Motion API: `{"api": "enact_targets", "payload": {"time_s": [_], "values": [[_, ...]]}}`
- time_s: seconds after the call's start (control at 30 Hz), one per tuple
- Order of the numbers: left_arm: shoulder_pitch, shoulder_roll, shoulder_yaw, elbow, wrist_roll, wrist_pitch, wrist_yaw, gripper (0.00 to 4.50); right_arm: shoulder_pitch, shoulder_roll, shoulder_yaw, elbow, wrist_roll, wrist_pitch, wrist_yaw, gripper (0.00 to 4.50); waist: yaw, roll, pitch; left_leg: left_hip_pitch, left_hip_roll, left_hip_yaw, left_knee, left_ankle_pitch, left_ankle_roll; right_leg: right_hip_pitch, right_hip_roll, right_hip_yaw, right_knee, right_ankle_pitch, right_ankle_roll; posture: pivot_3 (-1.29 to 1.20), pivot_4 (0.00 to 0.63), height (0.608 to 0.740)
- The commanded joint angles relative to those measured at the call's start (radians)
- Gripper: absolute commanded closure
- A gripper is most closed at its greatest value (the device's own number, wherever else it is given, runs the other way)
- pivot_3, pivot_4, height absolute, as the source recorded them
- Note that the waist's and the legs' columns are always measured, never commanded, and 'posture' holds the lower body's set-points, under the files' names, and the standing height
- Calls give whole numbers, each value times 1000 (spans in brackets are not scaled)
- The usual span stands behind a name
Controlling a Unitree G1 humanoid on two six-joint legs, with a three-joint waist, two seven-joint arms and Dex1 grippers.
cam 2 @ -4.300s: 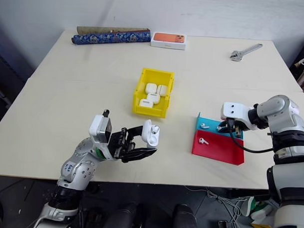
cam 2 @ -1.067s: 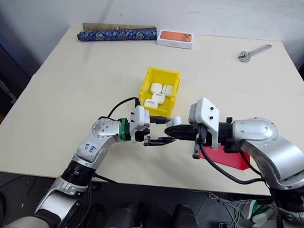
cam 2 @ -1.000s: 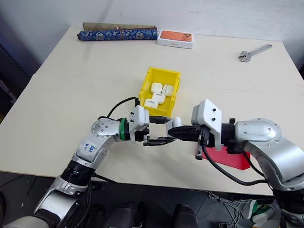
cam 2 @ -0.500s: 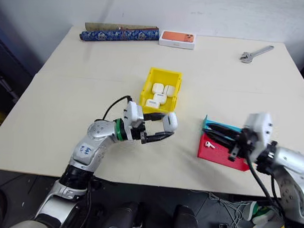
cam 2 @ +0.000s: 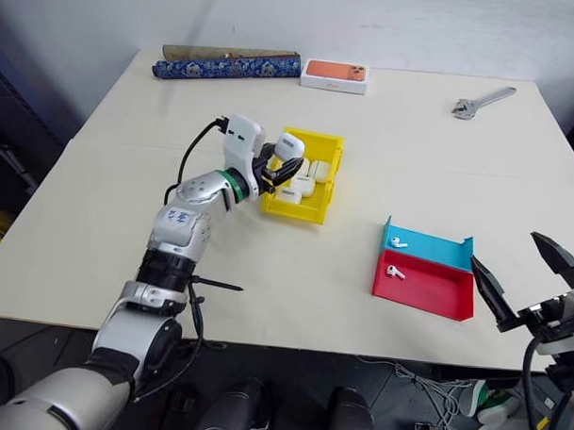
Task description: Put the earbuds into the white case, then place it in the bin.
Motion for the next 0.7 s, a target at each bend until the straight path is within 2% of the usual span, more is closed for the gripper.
{"api": "enact_targets", "payload": {"time_s": [0.03,0.07,0.13,0.2,0.3,0.37,0.43,0.47,0.57,0.7], "values": [[-61,-20,-1,98,2,-49,-35,1725,16,12,15,-36,-11,-41,-28,51,0,0,0,0,0,0,0,0,0,0,0,0,0,0,0,0,150,740],[-72,-18,-4,121,6,-28,-39,1165,18,14,24,-37,-15,-44,-33,0,0,0,0,0,0,1,0,0,0,-1,0,0,0,0,0,0,150,740],[-81,-13,-10,132,12,-34,-59,799,19,14,39,-40,-15,-48,-43,0,-1,0,0,0,0,1,0,0,0,0,0,0,0,0,0,0,150,740],[-77,-4,-17,104,15,-48,-80,148,22,10,55,-45,-7,-42,-44,0,-2,0,0,0,0,1,0,0,0,0,0,0,0,0,0,0,150,740],[64,90,-54,-190,-29,-66,-264,31,7,-43,67,-7,5,-27,5,0,-4,0,0,0,0,1,0,0,0,-1,0,0,0,0,0,0,150,740],[222,218,-82,-425,-108,-24,-460,31,-12,-112,71,46,1,-31,78,0,-30,1,0,0,0,2,-1,0,0,-2,0,2,1,0,0,0,150,740],[433,362,-27,-612,-201,-22,-613,31,-60,-219,61,155,-2,-37,167,0,-60,1,-1,0,1,6,-1,0,-1,-6,0,5,6,-1,-1,0,150,740],[502,410,-5,-666,-223,-19,-641,31,-85,-255,53,202,3,-42,192,0,-74,2,-1,2,2,8,-2,0,-2,-7,0,7,6,-1,-2,0,150,740],[705,553,128,-689,-230,-106,-699,31,-134,-377,59,345,-2,-81,341,0,-71,0,0,3,3,7,0,1,-1,-6,0,6,8,-2,-3,0,150,740],[828,641,258,-611,-217,-219,-714,31,-150,-464,77,487,-42,-174,488,0,-40,-1,1,3,3,4,1,0,-2,-6,-2,5,7,-2,-5,0,150,740]]}}
